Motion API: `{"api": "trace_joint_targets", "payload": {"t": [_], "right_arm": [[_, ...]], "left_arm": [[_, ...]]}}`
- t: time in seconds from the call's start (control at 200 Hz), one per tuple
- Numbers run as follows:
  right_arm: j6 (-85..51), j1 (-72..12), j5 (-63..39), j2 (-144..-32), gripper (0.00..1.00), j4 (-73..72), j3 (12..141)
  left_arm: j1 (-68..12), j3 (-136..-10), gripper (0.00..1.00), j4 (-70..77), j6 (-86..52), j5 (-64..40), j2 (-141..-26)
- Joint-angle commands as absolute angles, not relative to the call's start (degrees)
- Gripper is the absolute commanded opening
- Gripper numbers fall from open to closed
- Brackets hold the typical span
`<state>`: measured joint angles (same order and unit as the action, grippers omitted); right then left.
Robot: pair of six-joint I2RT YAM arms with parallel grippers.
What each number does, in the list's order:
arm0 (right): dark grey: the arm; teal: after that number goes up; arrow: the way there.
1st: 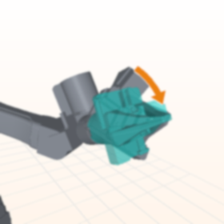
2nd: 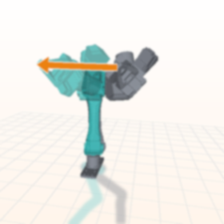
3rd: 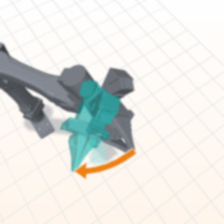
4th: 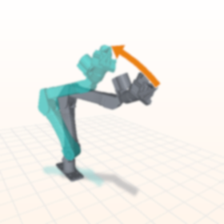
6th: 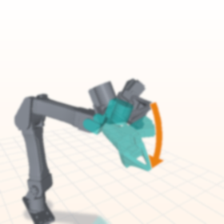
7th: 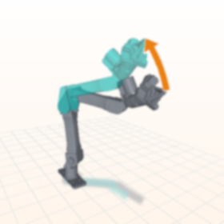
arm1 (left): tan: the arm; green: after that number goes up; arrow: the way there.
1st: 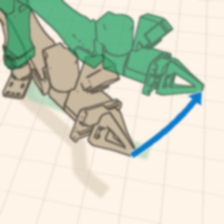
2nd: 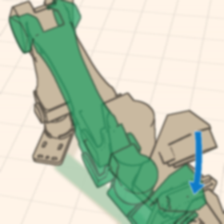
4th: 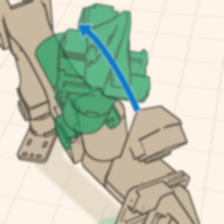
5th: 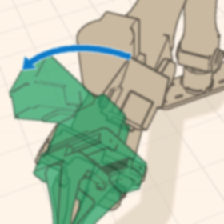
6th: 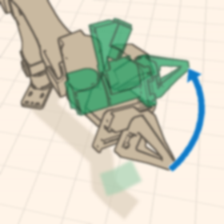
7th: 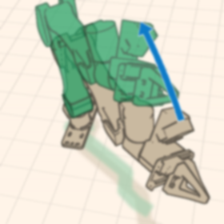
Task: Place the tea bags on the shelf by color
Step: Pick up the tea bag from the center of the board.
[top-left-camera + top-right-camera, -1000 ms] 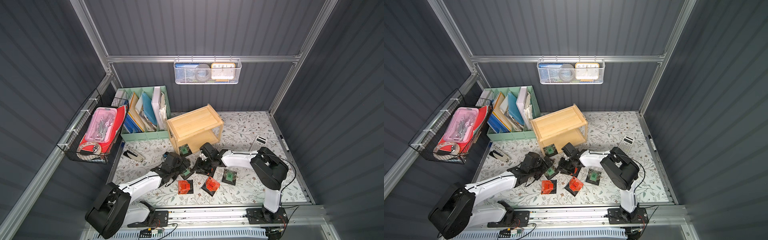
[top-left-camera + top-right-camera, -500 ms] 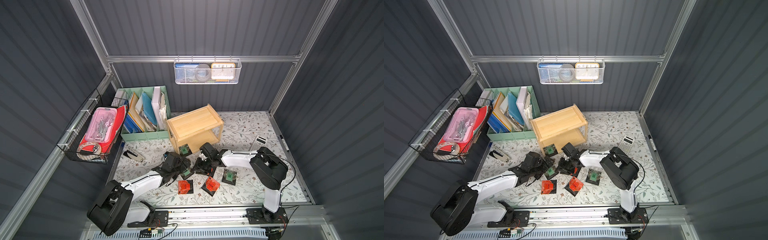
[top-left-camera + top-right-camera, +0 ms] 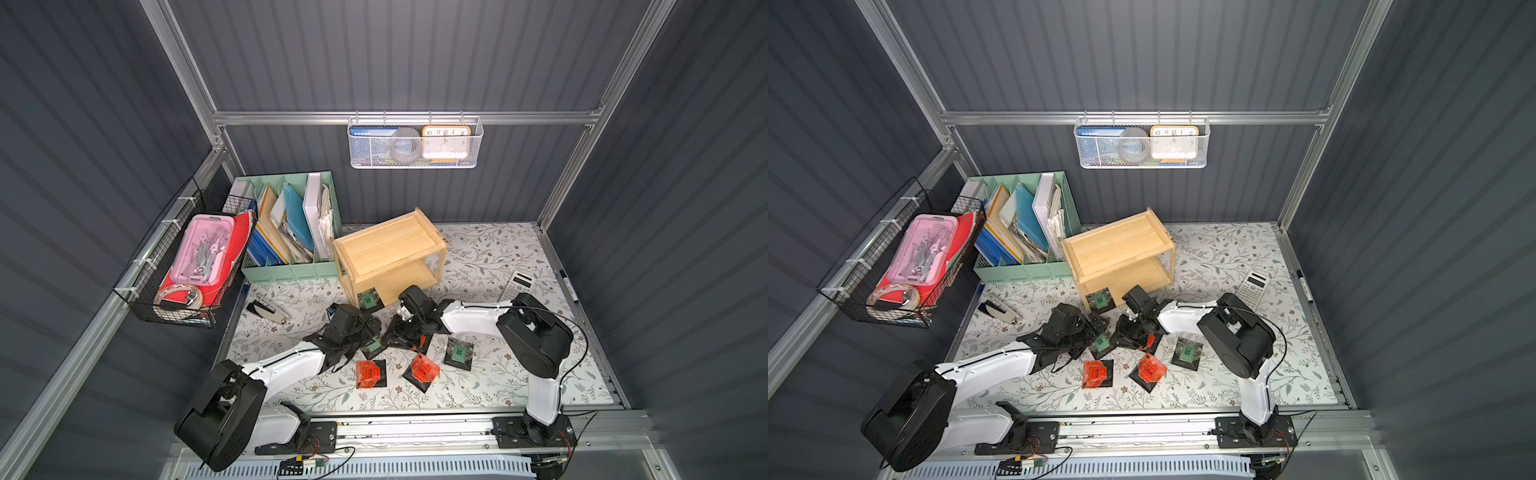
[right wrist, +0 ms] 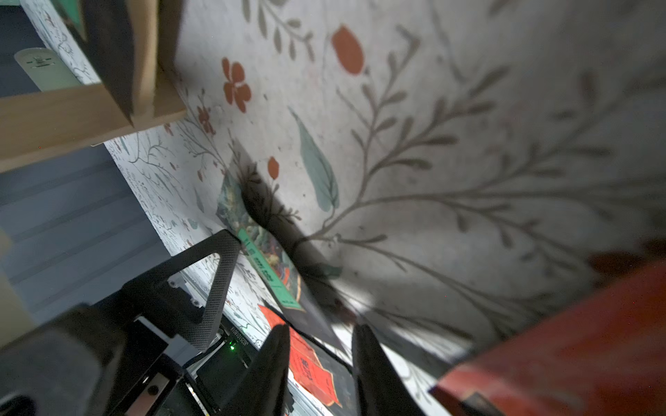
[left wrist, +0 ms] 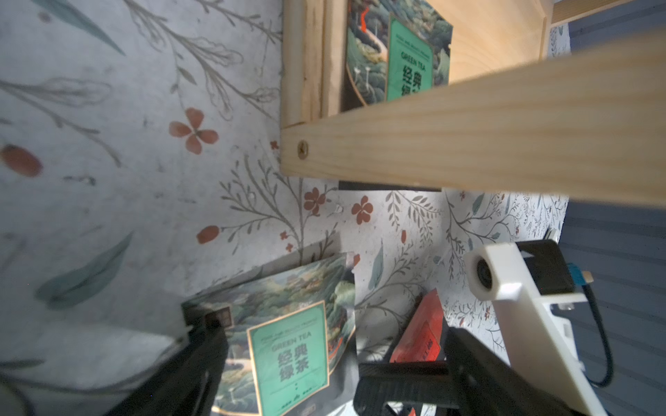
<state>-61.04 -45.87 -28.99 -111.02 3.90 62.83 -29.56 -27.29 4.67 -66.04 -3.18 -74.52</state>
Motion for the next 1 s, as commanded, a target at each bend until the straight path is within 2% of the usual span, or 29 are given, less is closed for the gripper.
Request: {"api": "trace_joint_targets", "payload": {"t": [0.0,0.3,0.54,0.755,0.995], "right_arm": [[-62.3,-45.9,-29.8,-112.2,0.34,2.3,61.8],[-63.7,-45.9,-30.0,-112.9,0.33,0.0,61.3],[-64.5,-45.9,-30.0,-113.2,0.28,-1.7,61.3],[-64.5,-45.8,-29.7,-113.4,0.2,-2.7,61.3],[-64.3,-45.8,-29.8,-114.0,0.07,-4.0,61.6]], "left_arm": [[-29.2,-25.8,1.0,3.4,-66.5,-3.7,-74.2],[-29.2,-25.1,1.0,2.2,-66.8,-3.5,-72.7],[-29.2,-24.6,1.0,2.2,-67.1,-3.7,-72.1],[-29.2,-24.7,1.0,2.2,-67.1,-4.0,-72.6],[-29.2,-24.8,1.0,1.6,-67.0,-4.2,-72.6]]}}
